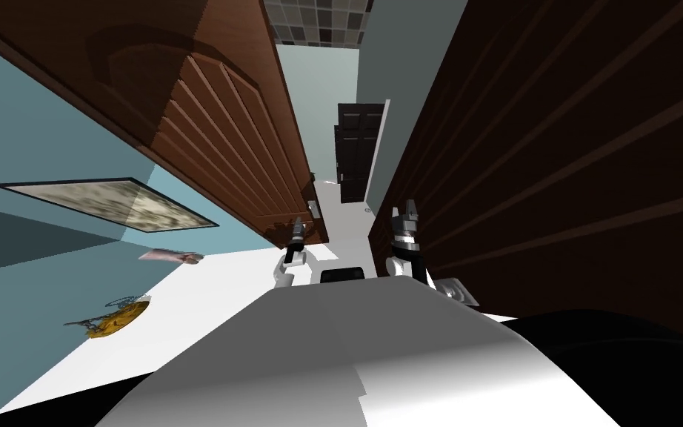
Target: Pull the door open
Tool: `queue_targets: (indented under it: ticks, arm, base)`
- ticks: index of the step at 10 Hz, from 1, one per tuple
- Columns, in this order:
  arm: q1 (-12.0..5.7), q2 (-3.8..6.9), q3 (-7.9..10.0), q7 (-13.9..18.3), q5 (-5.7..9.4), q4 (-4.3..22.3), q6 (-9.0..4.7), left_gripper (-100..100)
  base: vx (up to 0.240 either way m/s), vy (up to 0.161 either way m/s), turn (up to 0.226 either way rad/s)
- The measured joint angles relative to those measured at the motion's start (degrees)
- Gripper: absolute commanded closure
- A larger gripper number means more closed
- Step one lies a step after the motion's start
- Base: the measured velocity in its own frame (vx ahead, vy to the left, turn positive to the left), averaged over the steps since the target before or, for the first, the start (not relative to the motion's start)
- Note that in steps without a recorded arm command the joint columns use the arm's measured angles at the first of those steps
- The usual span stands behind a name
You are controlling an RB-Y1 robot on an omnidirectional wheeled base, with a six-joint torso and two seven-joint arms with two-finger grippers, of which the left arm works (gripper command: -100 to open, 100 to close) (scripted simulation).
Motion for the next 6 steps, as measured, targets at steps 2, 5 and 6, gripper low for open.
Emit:
queue_targets:
  ticks: [2, 5, 6]
  arm:
    - [-0.98, 0.15, -0.03, 0.6, 0.30, 2.6, 0.46, -100]
    - [-2.98, 0.21, 0.01, 1.4, 0.76, 6.7, 1.89, -100]
    - [-3.46, 0.25, -0.01, 1.7, 0.89, 7.8, 2.40, -100]
  base:
    - [0.133, 0.013, -0.059]
    - [0.143, 0.040, -0.053]
    - [0.049, 0.017, -0.007]
